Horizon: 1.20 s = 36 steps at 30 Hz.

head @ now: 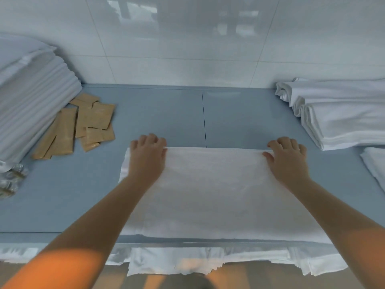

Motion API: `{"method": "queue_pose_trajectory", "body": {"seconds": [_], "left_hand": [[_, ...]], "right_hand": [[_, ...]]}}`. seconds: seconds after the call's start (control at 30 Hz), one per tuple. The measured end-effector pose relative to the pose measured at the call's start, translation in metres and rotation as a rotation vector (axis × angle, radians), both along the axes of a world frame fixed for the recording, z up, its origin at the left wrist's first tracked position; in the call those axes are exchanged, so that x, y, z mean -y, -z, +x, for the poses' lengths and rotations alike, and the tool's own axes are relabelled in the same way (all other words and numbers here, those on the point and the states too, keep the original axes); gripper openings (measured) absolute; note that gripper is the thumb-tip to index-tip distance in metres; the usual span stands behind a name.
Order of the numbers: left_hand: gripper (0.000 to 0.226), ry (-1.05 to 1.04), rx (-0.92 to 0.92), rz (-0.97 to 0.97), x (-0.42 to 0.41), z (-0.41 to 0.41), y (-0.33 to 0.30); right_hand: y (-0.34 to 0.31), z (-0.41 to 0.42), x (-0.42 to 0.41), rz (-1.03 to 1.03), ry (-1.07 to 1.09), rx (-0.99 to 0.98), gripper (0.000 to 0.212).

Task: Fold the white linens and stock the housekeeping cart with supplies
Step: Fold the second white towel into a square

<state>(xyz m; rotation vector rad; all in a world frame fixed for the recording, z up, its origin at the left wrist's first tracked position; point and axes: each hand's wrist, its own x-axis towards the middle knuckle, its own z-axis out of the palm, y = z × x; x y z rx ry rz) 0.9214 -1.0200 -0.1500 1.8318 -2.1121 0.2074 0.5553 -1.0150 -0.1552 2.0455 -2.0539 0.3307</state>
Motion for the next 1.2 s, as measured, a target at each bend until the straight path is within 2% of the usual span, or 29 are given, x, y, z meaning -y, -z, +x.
{"method": "queue_pose_trajectory", "body": {"seconds": [0.07,0.13,0.23,0.33,0.47,0.53,0.63,0.7,0.77,0.83,0.9,1.03,1.2], "left_hand": [[0.018,0.122,-0.037,0.059,-0.023,-0.034,0.004],[0.033,0.187,-0.038,0.186,-0.043,-0.065,0.014],[0.059,0.164,0.016,0.316,-0.056,-0.086,0.031],[0.07,0.108,0.043,0.351,-0.05,-0.084,0.041],[0.074,0.01,0.042,0.385,-0.043,-0.078,0.045],[0.075,-0.045,0.033,0.401,-0.044,-0.08,0.043],[0.072,-0.058,0.012,0.39,-0.044,-0.104,0.036],[0.064,0.067,-0.004,0.339,-0.038,-0.133,0.029],[0.053,0.219,-0.033,0.292,-0.024,-0.166,0.023],[0.044,0.318,-0.08,0.276,-0.005,-0.194,0.019],[0.038,0.385,-0.095,0.275,0.014,-0.215,0.018],[0.034,0.412,-0.095,0.286,0.039,-0.234,0.02],[0.028,0.508,-0.126,0.263,0.05,-0.238,0.02]], "right_hand": [[-0.001,0.027,-0.015,-0.03,-0.058,0.114,0.019],[0.002,0.055,-0.03,0.016,-0.174,0.182,0.018],[0.016,0.081,-0.046,0.177,-0.276,0.165,0.038],[0.028,0.068,-0.044,0.354,-0.204,0.074,0.057],[0.026,0.013,-0.034,0.448,0.02,0.05,0.062],[0.022,-0.007,-0.033,0.487,0.082,0.029,0.06],[0.012,-0.022,-0.026,0.529,0.044,-0.004,0.057],[0.003,-0.032,-0.016,0.409,-0.003,0.018,0.052],[-0.007,-0.042,-0.005,0.303,-0.035,0.122,0.047],[-0.014,-0.05,0.006,0.35,-0.067,0.191,0.045],[-0.014,-0.059,0.016,0.394,-0.109,0.158,0.044],[-0.017,-0.071,0.031,0.402,-0.196,0.168,0.038],[-0.016,-0.075,0.029,0.433,-0.281,0.378,0.024]]}}
